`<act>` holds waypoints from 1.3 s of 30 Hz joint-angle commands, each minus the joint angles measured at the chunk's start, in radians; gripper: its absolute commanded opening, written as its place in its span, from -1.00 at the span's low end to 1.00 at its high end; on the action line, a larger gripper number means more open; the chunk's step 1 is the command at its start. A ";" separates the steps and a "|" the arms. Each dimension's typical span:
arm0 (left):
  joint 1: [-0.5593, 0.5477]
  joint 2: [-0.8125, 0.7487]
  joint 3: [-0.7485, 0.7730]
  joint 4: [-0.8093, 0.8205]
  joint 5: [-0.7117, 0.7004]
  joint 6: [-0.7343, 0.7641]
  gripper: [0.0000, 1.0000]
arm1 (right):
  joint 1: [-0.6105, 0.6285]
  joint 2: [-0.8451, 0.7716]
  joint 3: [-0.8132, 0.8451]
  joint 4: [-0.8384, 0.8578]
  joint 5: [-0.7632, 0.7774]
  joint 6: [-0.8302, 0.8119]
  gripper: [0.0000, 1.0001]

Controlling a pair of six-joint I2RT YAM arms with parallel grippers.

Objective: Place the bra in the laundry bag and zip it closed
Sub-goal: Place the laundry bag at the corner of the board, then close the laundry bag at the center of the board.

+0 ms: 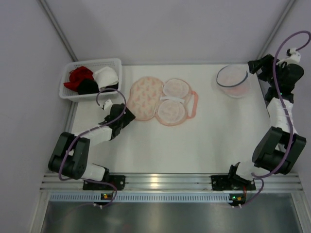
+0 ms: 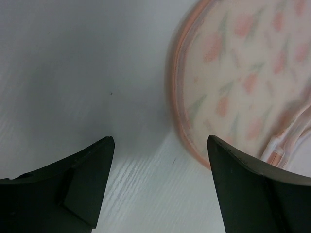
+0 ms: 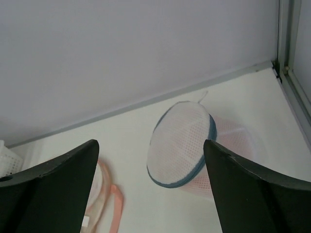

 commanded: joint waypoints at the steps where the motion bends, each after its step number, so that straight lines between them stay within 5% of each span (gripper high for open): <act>1: 0.002 0.074 0.034 0.189 0.058 -0.011 0.68 | 0.001 -0.149 -0.035 -0.028 -0.043 -0.034 0.79; 10: 0.000 0.224 0.062 0.281 0.006 -0.006 0.38 | 0.091 -0.358 -0.122 -0.119 -0.048 -0.007 0.99; 17: 0.000 0.280 0.080 0.313 -0.078 0.032 -0.29 | 0.198 -0.444 -0.144 -0.227 -0.028 -0.039 0.99; 22: 0.000 0.283 0.069 0.411 -0.068 0.081 -1.00 | 0.229 -0.484 -0.142 -0.302 0.070 -0.050 0.99; 26: 0.000 0.207 0.085 0.434 -0.037 0.211 -1.00 | 0.292 -0.459 -0.158 -0.356 0.078 -0.040 0.99; 32: -0.037 -0.019 0.109 0.431 -0.069 0.602 -1.00 | 0.321 -0.468 -0.256 -0.420 0.172 0.022 0.99; 39: -0.320 -0.072 0.119 0.434 -0.173 1.000 -1.00 | 0.321 -0.452 -0.261 -0.523 0.279 0.025 0.99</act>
